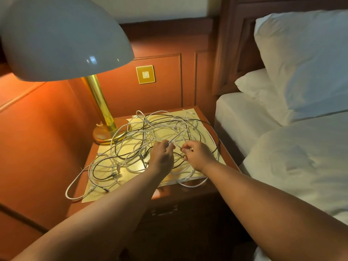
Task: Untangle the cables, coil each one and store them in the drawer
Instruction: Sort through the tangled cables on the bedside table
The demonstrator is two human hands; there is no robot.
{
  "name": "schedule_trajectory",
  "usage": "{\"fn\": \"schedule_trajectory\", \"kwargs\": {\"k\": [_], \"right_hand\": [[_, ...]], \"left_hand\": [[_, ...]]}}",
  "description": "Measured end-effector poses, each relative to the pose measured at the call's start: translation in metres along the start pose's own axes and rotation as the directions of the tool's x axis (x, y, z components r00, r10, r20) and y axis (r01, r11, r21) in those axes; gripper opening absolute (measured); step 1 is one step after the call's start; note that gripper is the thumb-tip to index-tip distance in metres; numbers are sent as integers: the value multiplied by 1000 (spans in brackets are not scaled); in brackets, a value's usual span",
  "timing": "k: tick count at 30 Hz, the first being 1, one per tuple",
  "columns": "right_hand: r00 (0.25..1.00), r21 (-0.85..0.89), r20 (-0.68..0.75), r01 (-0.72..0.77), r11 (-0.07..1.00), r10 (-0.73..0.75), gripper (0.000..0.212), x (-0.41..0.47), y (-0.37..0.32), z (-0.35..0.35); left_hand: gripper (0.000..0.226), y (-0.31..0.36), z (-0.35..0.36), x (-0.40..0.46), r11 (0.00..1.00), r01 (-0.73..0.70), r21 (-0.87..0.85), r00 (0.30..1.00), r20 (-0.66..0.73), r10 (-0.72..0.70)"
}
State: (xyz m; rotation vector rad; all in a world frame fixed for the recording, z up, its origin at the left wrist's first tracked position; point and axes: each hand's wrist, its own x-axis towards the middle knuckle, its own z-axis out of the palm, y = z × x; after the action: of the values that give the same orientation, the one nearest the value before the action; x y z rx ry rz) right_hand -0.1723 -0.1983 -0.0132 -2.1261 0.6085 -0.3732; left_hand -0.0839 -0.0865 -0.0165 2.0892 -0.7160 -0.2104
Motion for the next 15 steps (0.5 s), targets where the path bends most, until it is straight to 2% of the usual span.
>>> {"fn": "schedule_trajectory", "kwargs": {"k": [2,6,9,12,15], "right_hand": [[1000,9,-3,0,1000,0,10,0,-2,-1],[999,95,-45,-25,995,29,10,-1,-4,-2],[998,157,-49,-38,987,46,11,-2,-4,-3],[1000,100,3,-21,995,21,13,-10,-5,-7],[993,-8,65,98,995,-98,12,-21,-9,-14]], "left_hand": [[25,3,2,1,1000,12,-1,1000,23,-12],[25,7,1,-1,967,113,-229,987,136,-83],[23,9,-1,0,940,141,-310,989,86,-120],[21,15,-11,1,860,195,-471,979,35,-203],[22,23,-25,-1,782,308,-541,947,92,-309]]}}
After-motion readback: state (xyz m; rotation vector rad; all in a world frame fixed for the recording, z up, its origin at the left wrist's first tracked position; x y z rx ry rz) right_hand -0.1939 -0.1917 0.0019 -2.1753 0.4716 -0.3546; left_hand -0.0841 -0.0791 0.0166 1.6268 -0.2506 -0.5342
